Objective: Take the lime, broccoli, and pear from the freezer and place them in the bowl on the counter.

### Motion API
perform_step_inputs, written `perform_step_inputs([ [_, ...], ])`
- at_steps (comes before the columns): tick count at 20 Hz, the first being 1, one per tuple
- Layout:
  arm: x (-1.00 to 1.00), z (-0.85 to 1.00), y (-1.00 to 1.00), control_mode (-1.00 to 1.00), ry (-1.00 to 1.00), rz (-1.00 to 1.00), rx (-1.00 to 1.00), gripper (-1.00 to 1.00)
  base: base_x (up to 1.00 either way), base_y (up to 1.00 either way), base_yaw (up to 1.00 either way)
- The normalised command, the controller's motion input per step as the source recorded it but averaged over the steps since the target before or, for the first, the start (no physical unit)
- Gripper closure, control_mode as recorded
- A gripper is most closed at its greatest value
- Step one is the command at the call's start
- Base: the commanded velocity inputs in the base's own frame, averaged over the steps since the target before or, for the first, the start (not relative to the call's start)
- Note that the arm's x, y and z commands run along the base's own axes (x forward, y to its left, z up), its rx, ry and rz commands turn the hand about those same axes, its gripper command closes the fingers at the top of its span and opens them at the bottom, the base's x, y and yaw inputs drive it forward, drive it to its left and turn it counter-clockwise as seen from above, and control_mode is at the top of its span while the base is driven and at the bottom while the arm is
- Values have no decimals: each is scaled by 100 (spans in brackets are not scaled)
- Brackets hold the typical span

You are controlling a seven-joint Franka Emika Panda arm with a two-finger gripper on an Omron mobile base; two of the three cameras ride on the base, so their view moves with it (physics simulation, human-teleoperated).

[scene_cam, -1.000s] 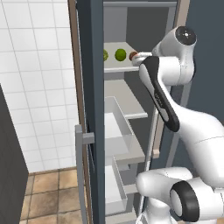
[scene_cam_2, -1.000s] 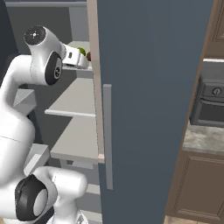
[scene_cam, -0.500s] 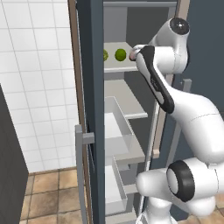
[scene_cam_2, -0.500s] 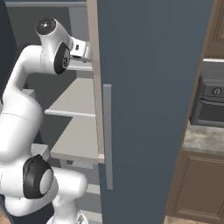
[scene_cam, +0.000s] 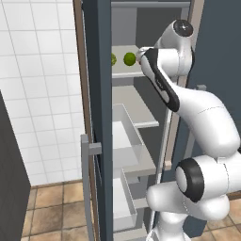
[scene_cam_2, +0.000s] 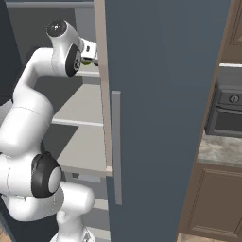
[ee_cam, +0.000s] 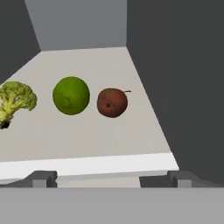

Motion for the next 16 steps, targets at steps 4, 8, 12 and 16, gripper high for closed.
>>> perform_step_inputs([
  [4, 42, -6, 0, -100, 2, 0, 0, -100, 0, 0, 0],
  [8, 28, -19, 0, -100, 2, 0, -1, -100, 0, 0, 0],
  [12, 34, -18, 0, -100, 3, 0, -3, -100, 0, 0, 0],
  [16, 8, -14, 14, -100, 1, 5, -12, -100, 0, 0, 0],
])
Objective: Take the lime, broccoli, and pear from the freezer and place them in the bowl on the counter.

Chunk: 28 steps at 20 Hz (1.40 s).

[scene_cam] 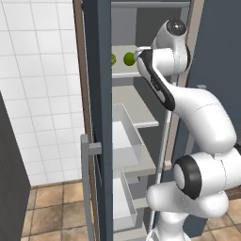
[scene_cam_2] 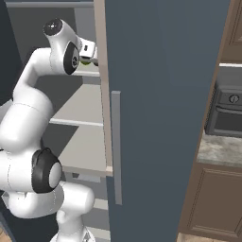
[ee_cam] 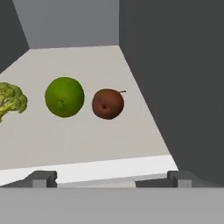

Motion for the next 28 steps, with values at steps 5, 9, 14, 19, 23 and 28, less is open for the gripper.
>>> perform_step_inputs([
  [5, -8, -4, 31, -100, 0, 7, -14, -100, 0, 0, 0],
  [9, 16, 0, 0, -100, 2, 0, 0, -100, 0, 0, 0],
  [14, 28, -2, 0, -100, 7, 0, 0, -100, 0, 0, 0],
  [19, 32, -1, 0, -100, 10, 0, 0, -100, 0, 0, 0],
  [23, 19, -11, -10, -100, 3, 0, 0, -100, 0, 0, 0],
  [28, 6, -19, -27, -100, 0, 0, -5, -100, 0, 0, 0],
])
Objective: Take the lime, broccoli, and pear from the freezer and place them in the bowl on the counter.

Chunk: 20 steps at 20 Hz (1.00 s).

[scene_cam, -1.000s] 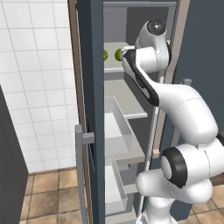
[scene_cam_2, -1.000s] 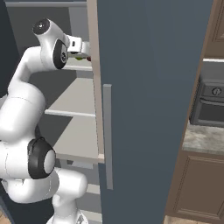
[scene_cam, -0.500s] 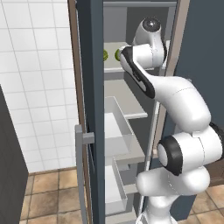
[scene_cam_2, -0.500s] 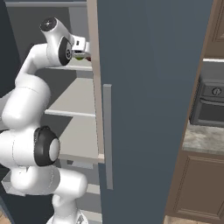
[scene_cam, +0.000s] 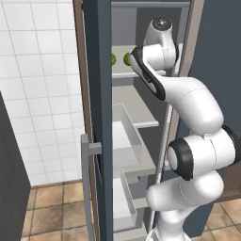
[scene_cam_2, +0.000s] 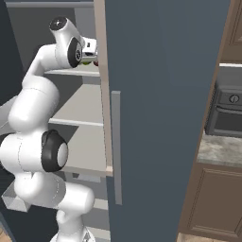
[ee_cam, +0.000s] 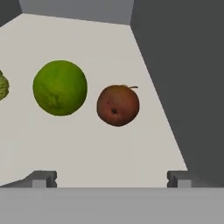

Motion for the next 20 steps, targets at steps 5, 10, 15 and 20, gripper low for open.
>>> perform_step_inputs([
  [5, 10, -18, -10, -100, -5, 0, -3, -100, 0, 0, 0],
  [10, 32, -7, 0, -100, -2, 0, 0, -100, 0, 0, 0],
  [15, 62, -1, 0, -100, 1, 0, 0, -100, 0, 0, 0],
  [20, 50, 0, -3, -100, 1, 0, 0, -100, 0, 0, 0],
])
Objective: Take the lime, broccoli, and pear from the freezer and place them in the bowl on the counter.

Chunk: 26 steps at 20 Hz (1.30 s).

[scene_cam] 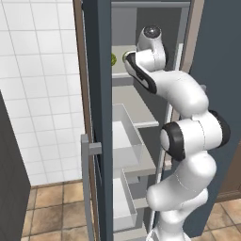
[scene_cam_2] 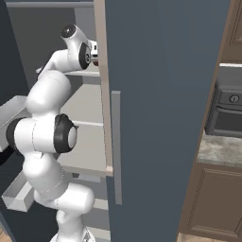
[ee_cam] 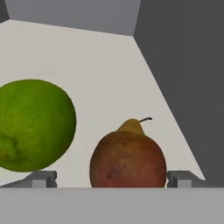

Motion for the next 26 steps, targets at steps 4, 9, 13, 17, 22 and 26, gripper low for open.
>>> perform_step_inputs([
  [4, 45, -9, -17, -100, 0, 0, 0, -100, 0, 0, 0],
  [9, 23, -32, -14, -100, 4, 0, -2, 100, 0, 0, 0],
  [13, 0, -10, -4, -100, 2, 0, -1, 100, 0, 0, 0],
  [17, -5, 0, 0, -100, 0, 0, 0, 100, 0, 0, 0],
  [22, -79, 0, 1, -100, -10, 0, 0, 100, 0, 0, 0],
  [26, -100, 0, 4, -100, -33, 0, 0, 100, 0, 0, 0],
])
